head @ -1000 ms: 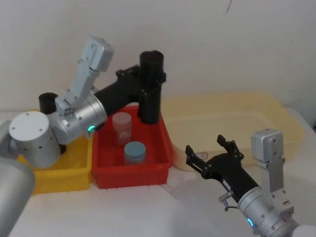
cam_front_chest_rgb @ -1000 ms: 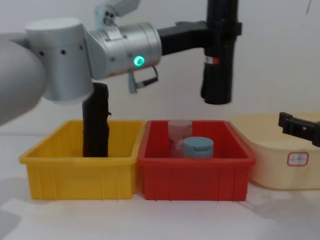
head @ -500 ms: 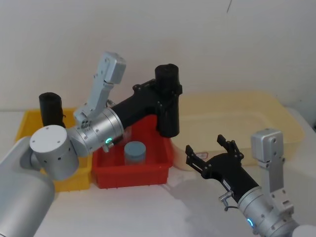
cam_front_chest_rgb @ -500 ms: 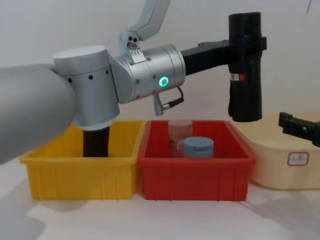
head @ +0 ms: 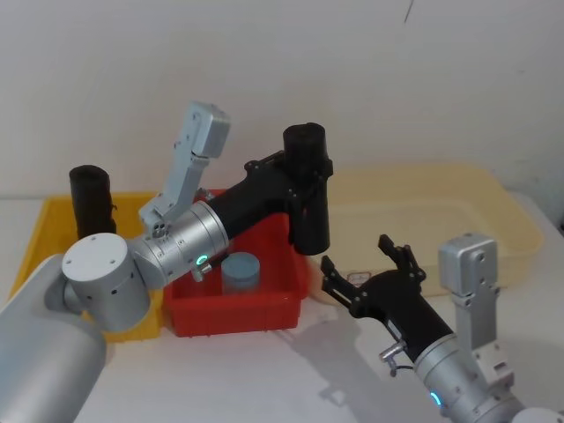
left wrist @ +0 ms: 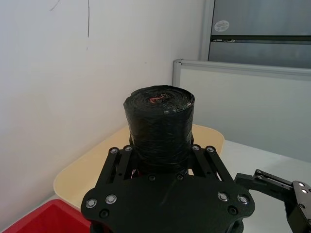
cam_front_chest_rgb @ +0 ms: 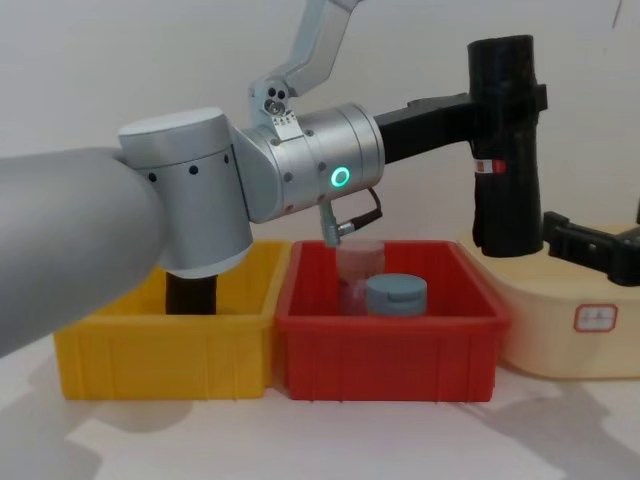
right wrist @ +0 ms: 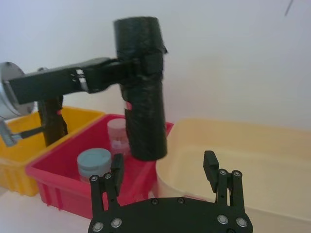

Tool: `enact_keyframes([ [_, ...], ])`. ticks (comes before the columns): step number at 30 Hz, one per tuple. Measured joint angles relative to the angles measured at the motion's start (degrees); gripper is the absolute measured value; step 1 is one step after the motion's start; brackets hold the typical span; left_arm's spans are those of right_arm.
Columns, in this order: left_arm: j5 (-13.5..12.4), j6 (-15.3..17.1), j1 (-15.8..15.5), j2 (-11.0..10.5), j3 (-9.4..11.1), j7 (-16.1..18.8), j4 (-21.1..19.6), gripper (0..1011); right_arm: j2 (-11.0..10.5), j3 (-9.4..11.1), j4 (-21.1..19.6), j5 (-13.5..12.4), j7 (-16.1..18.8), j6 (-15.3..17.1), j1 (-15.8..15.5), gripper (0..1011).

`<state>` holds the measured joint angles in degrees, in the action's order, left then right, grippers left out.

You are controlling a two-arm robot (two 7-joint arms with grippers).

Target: Pick up the garbage bag with the one hand and transfer it to the other hand.

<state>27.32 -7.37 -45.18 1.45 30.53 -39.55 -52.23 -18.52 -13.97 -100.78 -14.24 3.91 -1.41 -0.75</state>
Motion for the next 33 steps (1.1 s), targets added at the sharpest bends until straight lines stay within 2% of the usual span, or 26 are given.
enact_keyframes([
  [15,0.5,0.3,0.4,0.2,0.1,0.0,-0.1,460,1.8,-3.8,1.2,5.6,0.3,-3.8,1.5,999],
  [23,0.6,0.3,0.4,0.3,0.1,0.0,-0.1,460,3.1,-4.5,3.0,7.8,-0.3,-5.1,3.0,1000],
  [33,0.6,0.4,0.5,0.3,0.1,0.0,-0.1,460,4.7,-4.4,6.0,9.6,-1.4,-6.5,5.5,1000],
])
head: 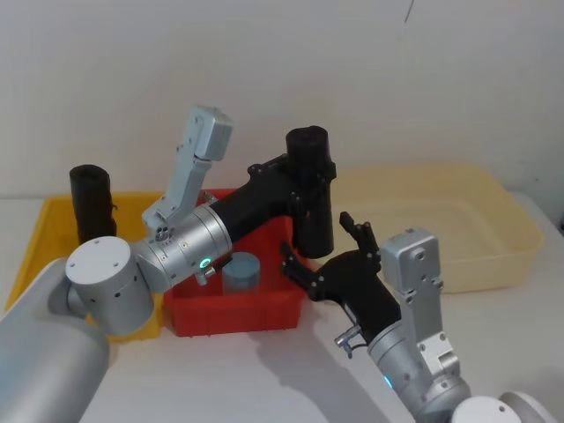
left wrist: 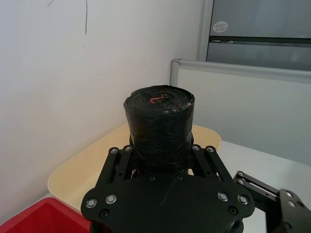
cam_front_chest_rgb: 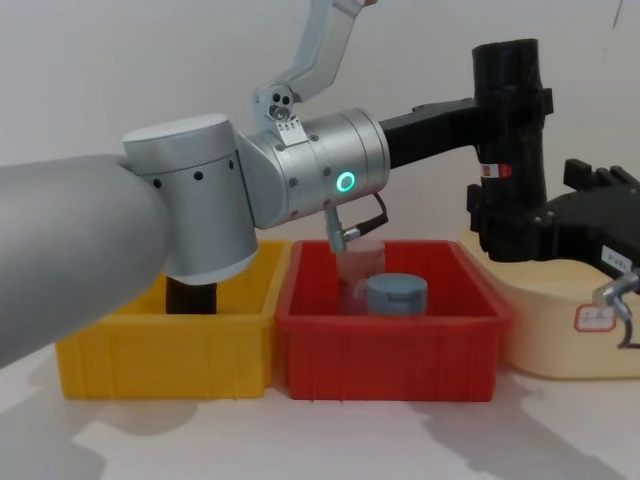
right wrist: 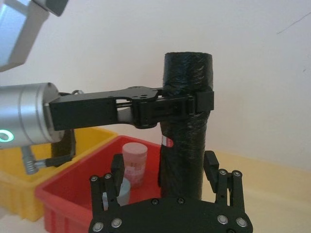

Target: Pick up the garbage bag with the one hand and transfer it to the other hand.

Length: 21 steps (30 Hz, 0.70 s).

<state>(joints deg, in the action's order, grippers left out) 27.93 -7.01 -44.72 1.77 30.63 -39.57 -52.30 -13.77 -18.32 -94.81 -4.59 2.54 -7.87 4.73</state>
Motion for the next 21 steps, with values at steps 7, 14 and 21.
enact_keyframes([
  [7,0.0,0.0,0.0,0.0,0.0,0.0,0.0,460,1.0,0.0,2.1,1.3,-0.6,-0.5,1.5,1000],
  [14,0.0,0.0,0.0,0.0,0.0,0.0,0.0,460,1.9,0.1,4.2,2.4,-1.0,-0.7,2.9,999],
  [21,0.0,0.0,0.0,0.0,0.0,0.0,0.0,460,2.8,0.5,6.5,3.1,-1.5,-0.7,4.4,1000],
])
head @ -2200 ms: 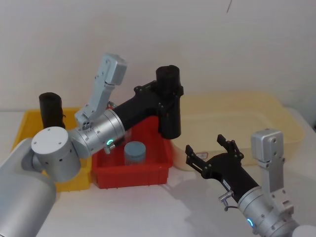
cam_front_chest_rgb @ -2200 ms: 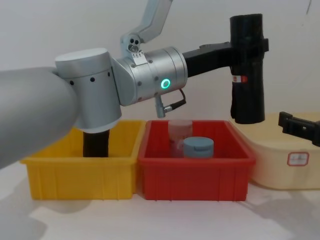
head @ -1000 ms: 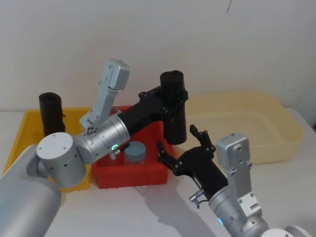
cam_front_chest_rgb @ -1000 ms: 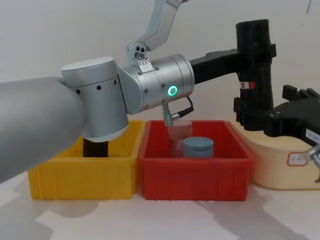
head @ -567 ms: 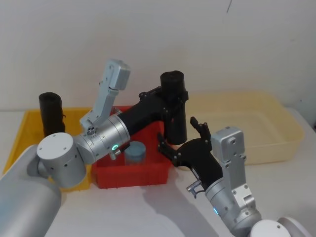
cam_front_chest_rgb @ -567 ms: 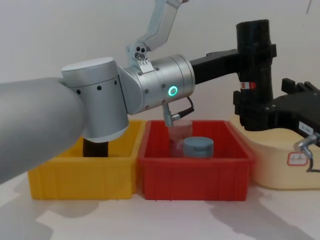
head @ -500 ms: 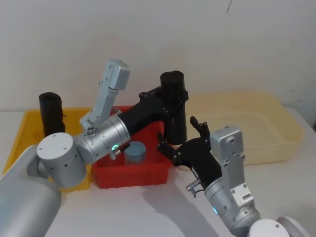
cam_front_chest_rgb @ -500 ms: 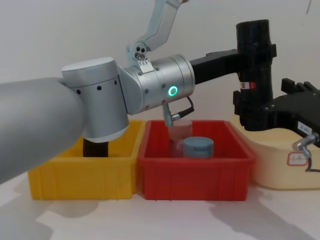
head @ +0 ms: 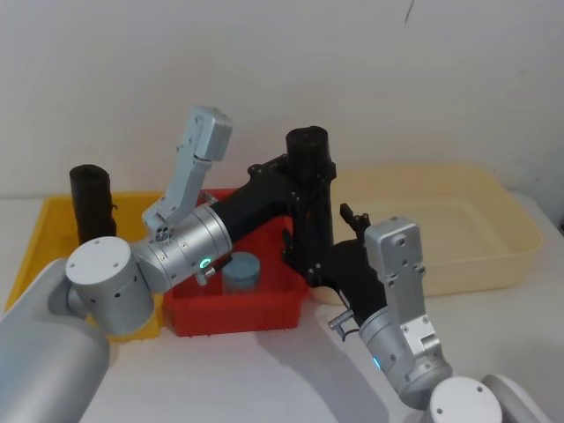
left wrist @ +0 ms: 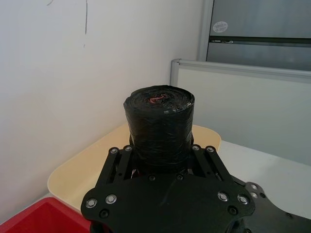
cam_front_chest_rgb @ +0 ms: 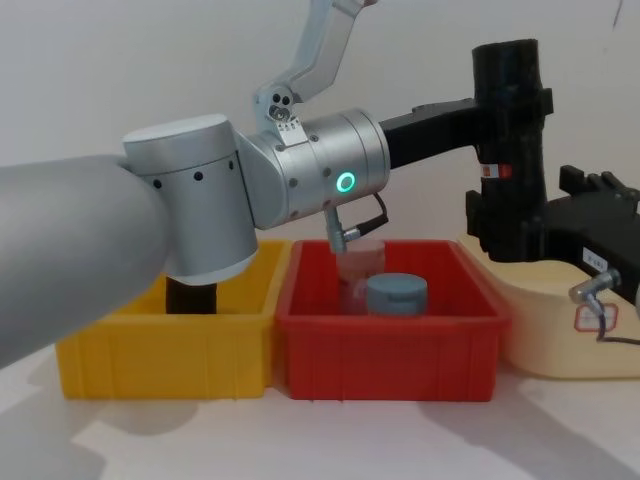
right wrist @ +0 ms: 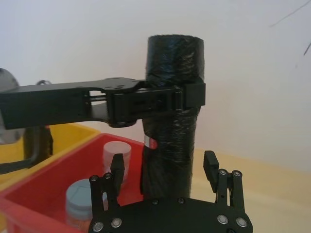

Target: Pick up the garbage bag with the one hand and transfer it to the other hand.

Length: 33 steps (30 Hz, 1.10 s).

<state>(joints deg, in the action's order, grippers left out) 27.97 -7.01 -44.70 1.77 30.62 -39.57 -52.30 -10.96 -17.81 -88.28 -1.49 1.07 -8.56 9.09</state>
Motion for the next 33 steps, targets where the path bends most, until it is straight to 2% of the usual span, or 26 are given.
enact_keyframes([
  [15,0.0,0.0,0.0,0.0,0.0,0.0,0.0,460,1.7,1.2,4.9,0.5,-0.1,-0.1,3.6,999],
  [22,0.0,0.0,0.0,0.0,0.0,0.0,0.0,460,2.1,1.2,6.2,0.6,1.1,1.3,4.8,997],
  [29,0.0,0.0,0.0,0.0,0.0,0.0,0.0,460,2.2,1.2,6.8,0.9,2.1,2.0,5.6,863],
  [33,0.0,0.0,0.0,0.0,0.0,0.0,0.0,460,2.4,1.2,6.8,1.0,2.5,2.2,5.8,712],
])
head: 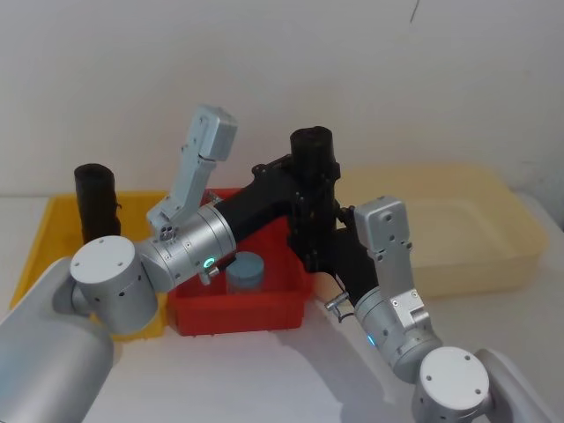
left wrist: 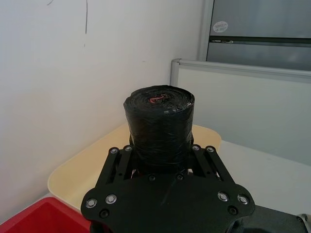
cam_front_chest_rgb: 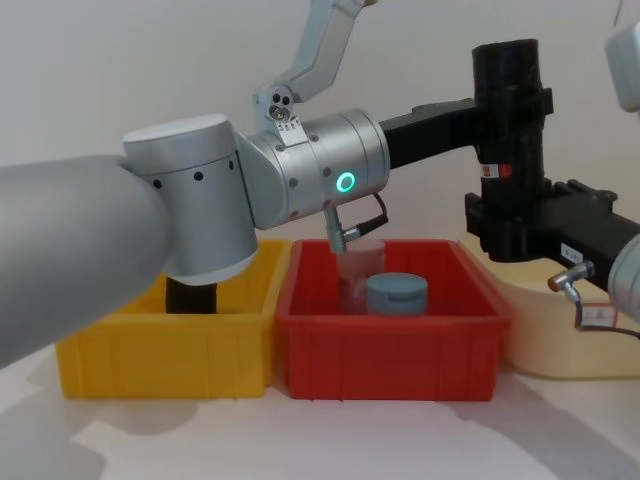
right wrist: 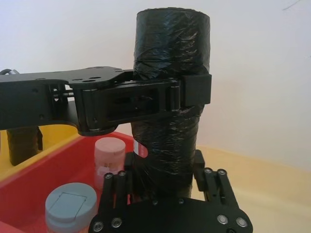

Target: Pick up the garbage bag with the one hand and transfer it to the other hand.

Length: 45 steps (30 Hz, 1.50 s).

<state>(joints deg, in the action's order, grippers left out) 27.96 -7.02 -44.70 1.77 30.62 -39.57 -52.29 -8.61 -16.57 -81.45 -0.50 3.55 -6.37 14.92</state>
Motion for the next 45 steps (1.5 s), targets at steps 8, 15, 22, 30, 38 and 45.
enact_keyframes([
  [8,0.0,0.0,0.0,0.0,0.0,0.0,0.0,460,0.2,0.3,-0.2,0.2,0.6,0.1,0.0,550],
  [15,0.0,0.0,0.0,0.0,0.0,0.0,0.0,632,0.4,0.6,-0.6,0.5,0.7,0.1,0.0,547],
  [22,0.0,0.0,0.0,0.0,0.0,0.0,0.0,844,0.7,1.0,-0.8,0.5,1.0,0.3,-0.1,546],
  [30,0.0,0.0,0.0,0.0,0.0,0.0,0.0,1001,1.3,2.2,0.3,0.5,0.8,1.4,0.8,547],
  [38,0.0,0.0,0.0,0.0,0.0,0.0,0.0,1001,1.8,4.1,3.3,0.8,-0.8,2.2,3.1,547],
  [45,0.0,0.0,0.0,0.0,0.0,0.0,0.0,1000,1.8,7.0,6.9,0.9,-3.0,2.6,6.0,546],
])
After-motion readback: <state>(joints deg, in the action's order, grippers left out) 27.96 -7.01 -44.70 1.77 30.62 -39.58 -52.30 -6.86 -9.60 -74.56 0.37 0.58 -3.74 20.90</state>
